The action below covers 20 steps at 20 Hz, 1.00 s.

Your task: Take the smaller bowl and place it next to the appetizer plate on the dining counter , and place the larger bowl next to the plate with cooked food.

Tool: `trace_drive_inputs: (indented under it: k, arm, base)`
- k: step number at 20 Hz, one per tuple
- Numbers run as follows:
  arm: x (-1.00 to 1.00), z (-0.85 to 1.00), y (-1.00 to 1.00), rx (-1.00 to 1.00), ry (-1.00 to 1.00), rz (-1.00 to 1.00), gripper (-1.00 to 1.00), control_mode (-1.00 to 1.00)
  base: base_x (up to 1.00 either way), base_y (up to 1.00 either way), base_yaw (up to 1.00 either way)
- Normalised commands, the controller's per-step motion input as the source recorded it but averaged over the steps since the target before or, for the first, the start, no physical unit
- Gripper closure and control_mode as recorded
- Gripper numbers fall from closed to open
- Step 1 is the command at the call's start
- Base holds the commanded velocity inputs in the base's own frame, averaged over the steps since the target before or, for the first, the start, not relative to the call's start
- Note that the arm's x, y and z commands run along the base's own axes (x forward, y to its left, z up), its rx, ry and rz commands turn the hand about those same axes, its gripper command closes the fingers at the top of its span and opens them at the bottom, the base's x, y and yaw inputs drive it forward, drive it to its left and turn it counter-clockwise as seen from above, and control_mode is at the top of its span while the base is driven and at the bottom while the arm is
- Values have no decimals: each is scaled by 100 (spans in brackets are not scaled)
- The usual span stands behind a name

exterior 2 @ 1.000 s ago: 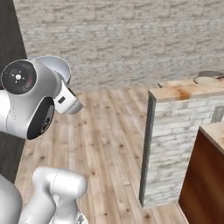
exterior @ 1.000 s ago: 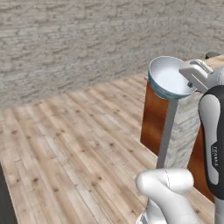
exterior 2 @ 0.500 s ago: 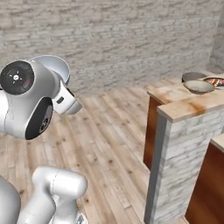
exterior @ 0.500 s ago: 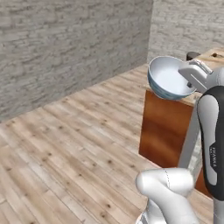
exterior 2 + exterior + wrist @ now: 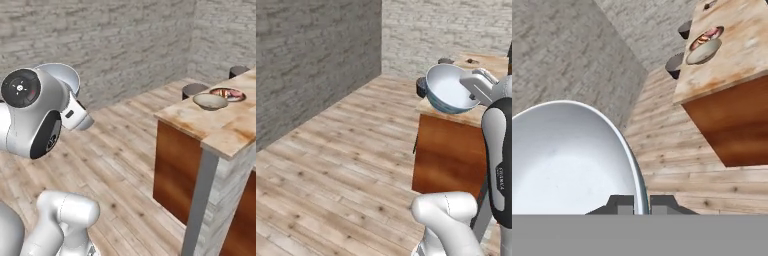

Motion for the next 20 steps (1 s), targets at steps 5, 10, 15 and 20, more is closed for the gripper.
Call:
trace_drive_inputs:
  k: [5,10,15,20]
  arm:
    - [0,0,0,0,0,0,100,100]
    - [0,0,0,0,0,0,100,100]
    - [0,0,0,0,0,0,100,100]
    - [0,0,0,0,0,0,100,100]
  base:
    - [100,100,-47]
    - [100,100,-43]
    - [97,100,-45]
    - [71,100,-43]
